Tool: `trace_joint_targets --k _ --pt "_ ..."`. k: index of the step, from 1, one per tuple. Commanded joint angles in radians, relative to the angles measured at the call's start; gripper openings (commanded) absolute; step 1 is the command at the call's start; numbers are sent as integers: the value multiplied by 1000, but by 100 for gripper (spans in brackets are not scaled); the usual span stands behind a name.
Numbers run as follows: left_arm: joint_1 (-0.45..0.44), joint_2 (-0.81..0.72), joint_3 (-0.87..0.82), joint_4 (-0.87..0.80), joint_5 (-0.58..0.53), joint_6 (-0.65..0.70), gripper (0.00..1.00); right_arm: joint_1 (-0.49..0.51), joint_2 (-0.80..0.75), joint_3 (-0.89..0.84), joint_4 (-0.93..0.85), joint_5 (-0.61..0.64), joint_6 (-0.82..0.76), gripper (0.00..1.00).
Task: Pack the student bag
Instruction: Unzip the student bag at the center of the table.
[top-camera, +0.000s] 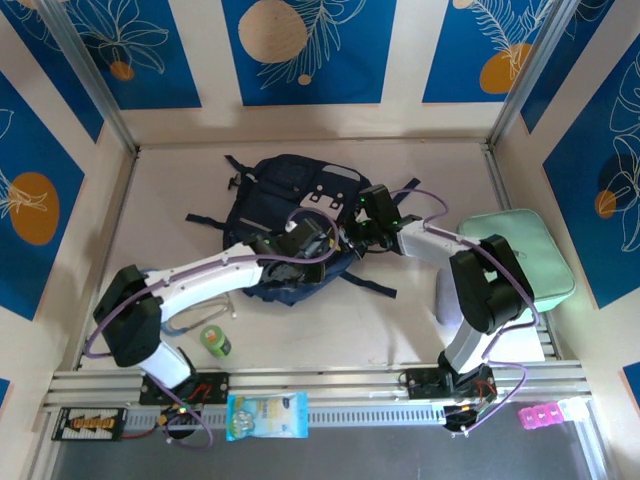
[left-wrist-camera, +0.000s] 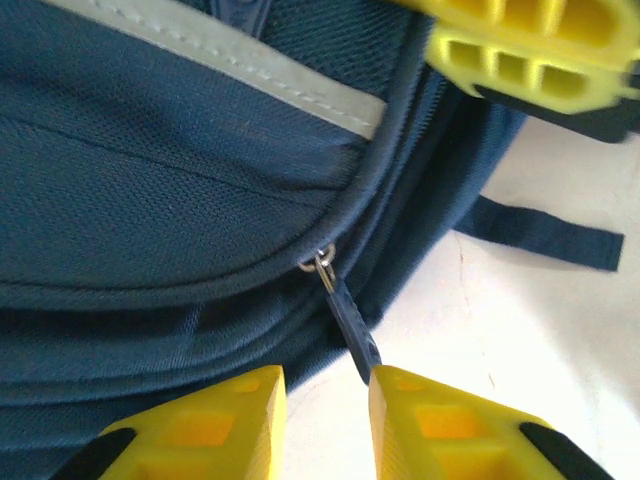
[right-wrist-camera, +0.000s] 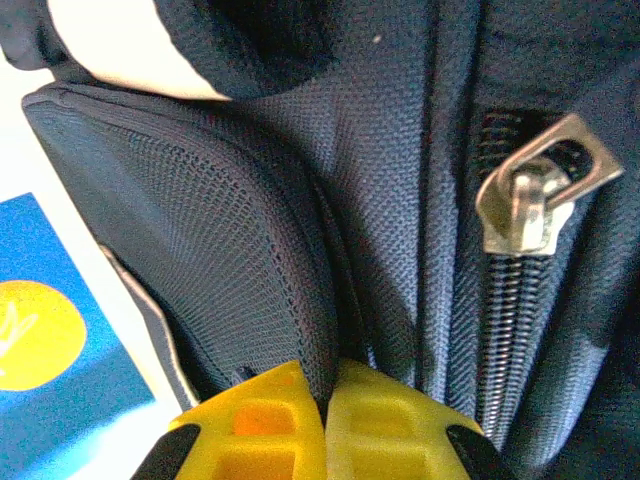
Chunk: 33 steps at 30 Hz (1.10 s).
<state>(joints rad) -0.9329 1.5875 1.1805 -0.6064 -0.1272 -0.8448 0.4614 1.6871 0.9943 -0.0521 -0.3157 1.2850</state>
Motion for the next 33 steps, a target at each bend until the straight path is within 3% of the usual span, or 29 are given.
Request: trace_joint_targets --k 1,6,13,17,21,26,33 --pt "-12 34 43 1 -55 -40 26 -16 -32 -11 42 -35 53 0" --pt "-12 55 75 26 -47 -19 28 -16 -36 -18 47 -43 53 0" --pt "-12 34 39 87 -25 -12 39 -18 -40 -26 48 -42 46 0" --pt "-13 73 70 21 -57 -34 40 -18 -43 -30 51 -40 48 0" --pt "-12 97 91 -55 -128 -59 35 -18 -46 -29 48 -39 45 0" --pt "-13 97 86 -73 -133 -76 14 -22 -48 -28 40 -28 39 0" --pt "-14 74 52 -47 -110 -72 13 -28 -49 -18 28 -20 23 0"
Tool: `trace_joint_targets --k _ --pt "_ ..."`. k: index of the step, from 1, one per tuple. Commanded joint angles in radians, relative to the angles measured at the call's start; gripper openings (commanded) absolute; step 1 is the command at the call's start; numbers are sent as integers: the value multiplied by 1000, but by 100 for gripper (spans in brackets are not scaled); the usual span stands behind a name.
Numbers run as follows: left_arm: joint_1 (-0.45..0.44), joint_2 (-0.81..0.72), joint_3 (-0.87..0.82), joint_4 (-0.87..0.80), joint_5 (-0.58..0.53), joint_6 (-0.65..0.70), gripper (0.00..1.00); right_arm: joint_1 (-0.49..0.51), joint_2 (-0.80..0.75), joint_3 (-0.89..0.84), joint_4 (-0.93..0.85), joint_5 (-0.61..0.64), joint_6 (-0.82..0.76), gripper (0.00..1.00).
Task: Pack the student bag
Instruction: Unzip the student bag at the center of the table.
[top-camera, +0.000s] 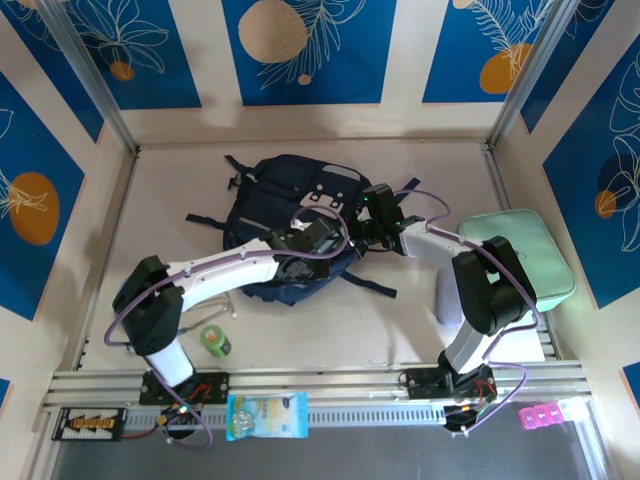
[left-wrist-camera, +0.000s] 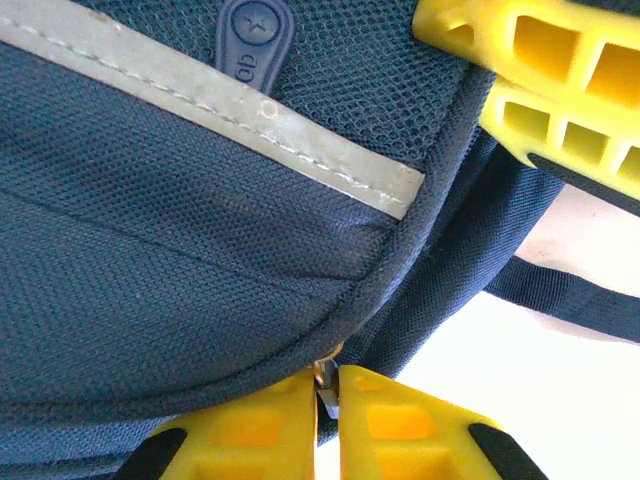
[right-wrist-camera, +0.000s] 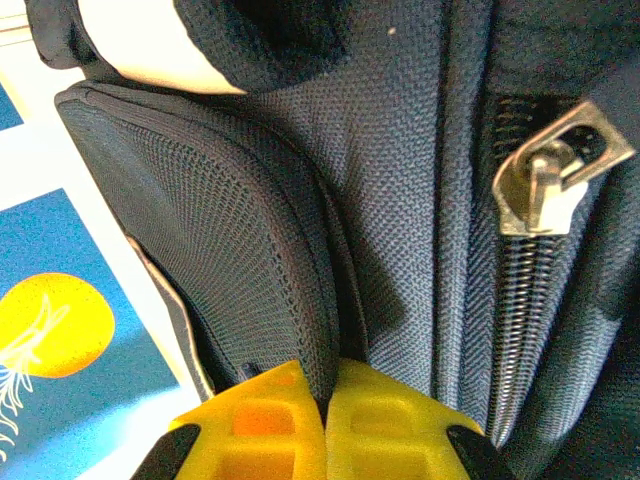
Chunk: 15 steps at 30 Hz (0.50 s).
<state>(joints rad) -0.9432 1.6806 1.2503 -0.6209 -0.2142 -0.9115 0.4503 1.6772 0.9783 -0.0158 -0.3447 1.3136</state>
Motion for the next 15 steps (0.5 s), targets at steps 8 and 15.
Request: trace_joint_targets --k 8,15 --pt "-2 28 16 -48 -65 4 28 -18 -39 5 -5 2 -12 0" --pt "-1 51 39 -59 -96 -6 15 -16 -39 10 -6 -2 -28 0"
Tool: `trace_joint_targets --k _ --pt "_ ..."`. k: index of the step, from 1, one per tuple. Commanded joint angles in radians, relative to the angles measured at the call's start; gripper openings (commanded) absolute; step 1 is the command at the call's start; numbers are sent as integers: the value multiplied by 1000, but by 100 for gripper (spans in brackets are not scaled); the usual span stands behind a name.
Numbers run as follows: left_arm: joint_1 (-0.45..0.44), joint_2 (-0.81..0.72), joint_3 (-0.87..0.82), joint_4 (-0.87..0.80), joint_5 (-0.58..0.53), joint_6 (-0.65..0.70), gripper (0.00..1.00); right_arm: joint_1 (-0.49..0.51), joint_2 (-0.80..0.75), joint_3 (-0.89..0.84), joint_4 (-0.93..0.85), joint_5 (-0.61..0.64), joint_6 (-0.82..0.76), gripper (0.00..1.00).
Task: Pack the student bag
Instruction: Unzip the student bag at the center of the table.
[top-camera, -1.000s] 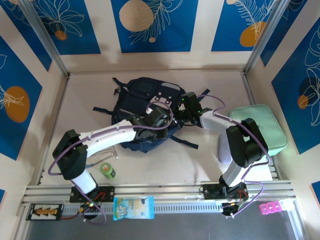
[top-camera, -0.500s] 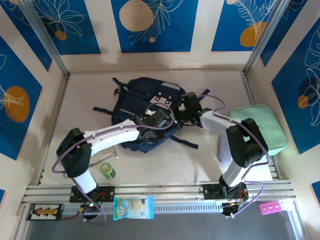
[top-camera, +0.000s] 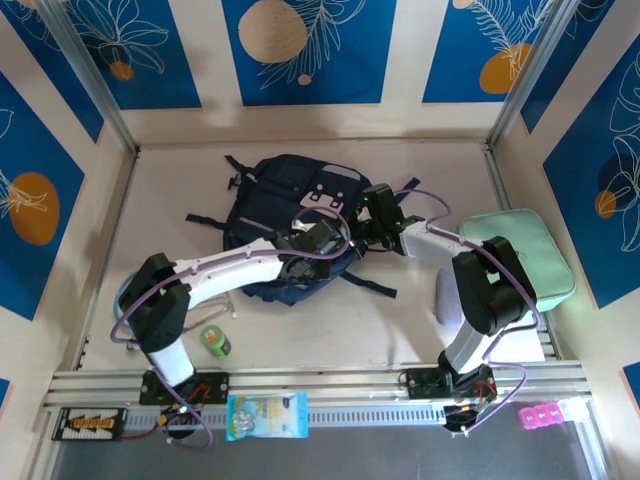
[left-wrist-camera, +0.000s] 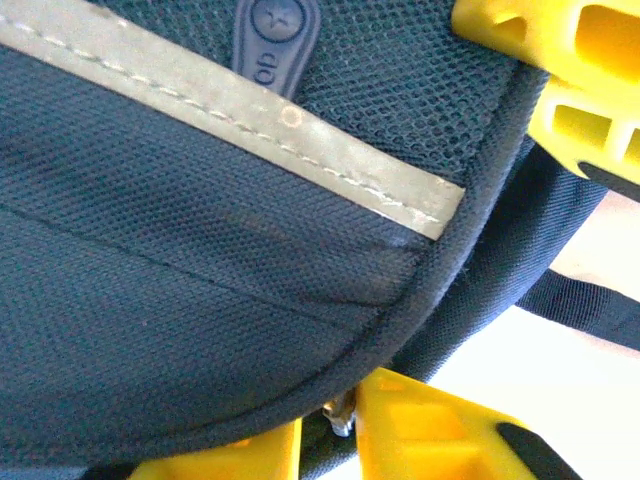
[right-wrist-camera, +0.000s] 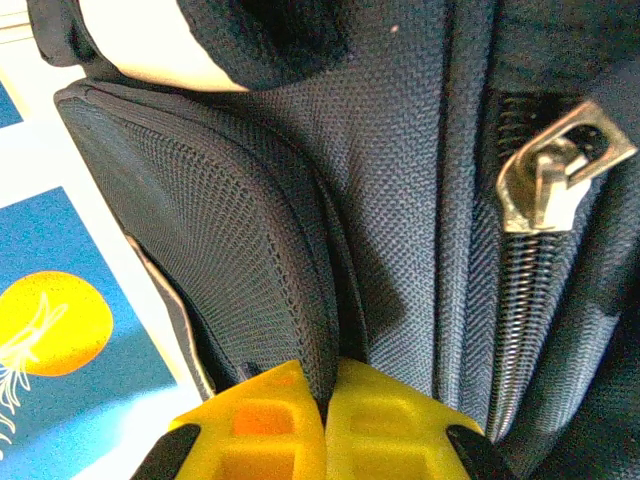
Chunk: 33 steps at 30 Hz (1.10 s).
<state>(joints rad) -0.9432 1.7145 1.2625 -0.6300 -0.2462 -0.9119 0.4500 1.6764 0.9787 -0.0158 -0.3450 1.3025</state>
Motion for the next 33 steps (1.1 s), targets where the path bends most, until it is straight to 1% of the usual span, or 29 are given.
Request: trace_joint_targets --k 1,4,8,12,15,20,26,28,33 --pt "-2 12 28 -50 -66 -5 11 -16 -38 11 -11 1 -21 0" --pt "-1 -19 27 -56 -65 2 0 -15 -40 14 -26 16 -43 0" --pt "8 -68 31 -89 -24 23 0 -9 -40 30 -79 73 -115 0" --pt "45 -120 -4 -101 109 30 0 6 -36 46 -129 139 -185 0" --pt "75 -156 -46 -114 168 49 0 11 -34 43 -131 148 -189 0" --pt "134 -199 -90 -203 167 126 0 13 -45 51 -170 197 -205 0" --pt "239 -250 -146 -272 128 250 0 5 -66 76 -226 252 -249 0" --pt "267 -255 -163 -263 130 286 0 0 -66 82 -239 262 -260 0" --pt "273 -257 -179 -139 175 383 0 -2 -61 90 -238 243 -278 0"
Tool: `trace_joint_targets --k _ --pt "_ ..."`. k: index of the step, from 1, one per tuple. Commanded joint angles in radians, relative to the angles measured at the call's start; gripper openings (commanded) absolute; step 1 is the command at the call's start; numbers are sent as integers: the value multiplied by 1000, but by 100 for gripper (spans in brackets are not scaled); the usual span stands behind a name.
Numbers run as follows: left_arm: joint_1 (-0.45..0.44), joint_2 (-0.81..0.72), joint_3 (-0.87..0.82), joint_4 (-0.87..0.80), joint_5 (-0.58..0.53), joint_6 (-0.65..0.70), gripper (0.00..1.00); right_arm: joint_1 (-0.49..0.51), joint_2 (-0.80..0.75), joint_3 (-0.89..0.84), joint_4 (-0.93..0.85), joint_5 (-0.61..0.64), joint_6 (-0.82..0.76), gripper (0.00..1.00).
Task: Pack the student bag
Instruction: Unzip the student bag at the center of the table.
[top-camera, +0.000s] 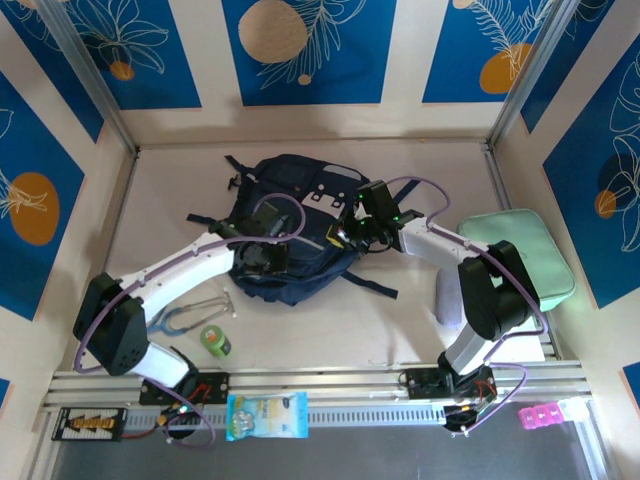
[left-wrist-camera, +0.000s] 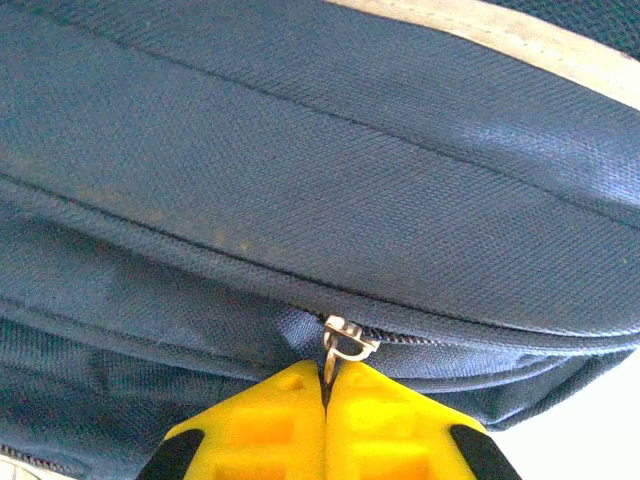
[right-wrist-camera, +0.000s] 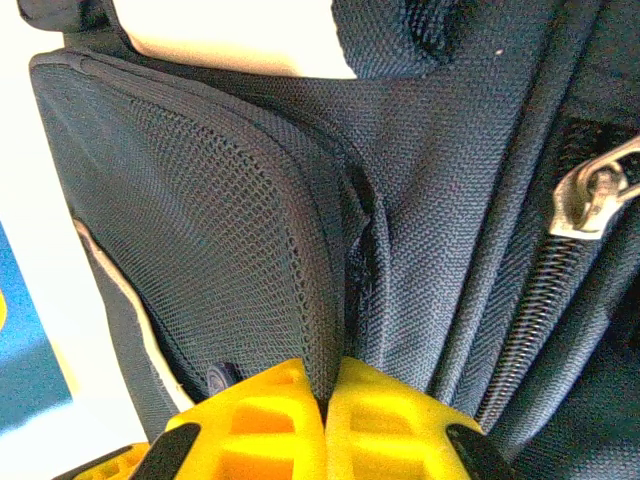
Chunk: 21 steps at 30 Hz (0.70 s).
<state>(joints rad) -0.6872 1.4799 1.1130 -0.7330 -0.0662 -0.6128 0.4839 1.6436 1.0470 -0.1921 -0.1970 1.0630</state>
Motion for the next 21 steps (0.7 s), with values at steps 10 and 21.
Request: trace_joint_targets --k 10,21 --pt "16 -20 -92 93 14 84 21 -24 -31 15 -42 71 -19 0" --pt "20 -65 -91 82 -33 111 0 -69 -36 15 -78 121 -89 0"
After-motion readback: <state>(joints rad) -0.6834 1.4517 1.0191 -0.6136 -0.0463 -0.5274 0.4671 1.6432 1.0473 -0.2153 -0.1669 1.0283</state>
